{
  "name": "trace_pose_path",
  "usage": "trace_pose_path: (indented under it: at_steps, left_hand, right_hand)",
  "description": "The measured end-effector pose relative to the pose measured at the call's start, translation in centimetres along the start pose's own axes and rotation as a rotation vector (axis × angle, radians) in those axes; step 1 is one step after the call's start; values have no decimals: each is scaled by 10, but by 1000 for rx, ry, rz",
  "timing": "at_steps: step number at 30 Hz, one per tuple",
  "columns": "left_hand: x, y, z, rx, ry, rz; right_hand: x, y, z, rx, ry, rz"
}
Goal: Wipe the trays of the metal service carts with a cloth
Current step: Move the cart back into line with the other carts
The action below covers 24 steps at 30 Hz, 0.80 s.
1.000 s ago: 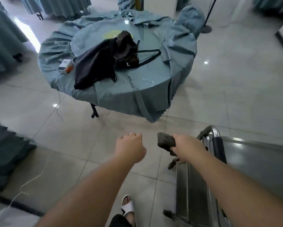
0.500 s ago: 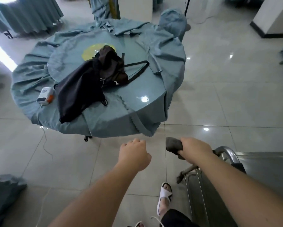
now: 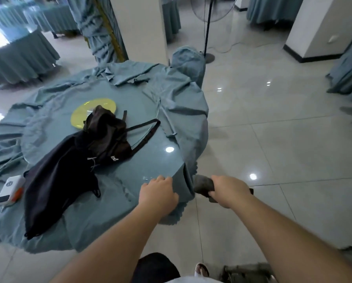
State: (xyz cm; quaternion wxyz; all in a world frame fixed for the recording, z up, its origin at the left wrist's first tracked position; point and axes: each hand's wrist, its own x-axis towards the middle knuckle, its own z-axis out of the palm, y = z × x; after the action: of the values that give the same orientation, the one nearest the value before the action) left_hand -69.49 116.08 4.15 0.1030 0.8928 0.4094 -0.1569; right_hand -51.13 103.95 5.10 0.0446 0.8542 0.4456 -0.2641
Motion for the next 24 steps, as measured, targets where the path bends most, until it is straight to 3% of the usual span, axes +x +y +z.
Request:
trace_pose_path:
  at_steps: [14,24]
  left_hand:
    - [262,136,-70,151,-129,456]
    - [339,287,-82,274,-199,841]
  right_hand:
    - [143,122,-69,198,79,343]
    - [135,236,-55,387,44,732]
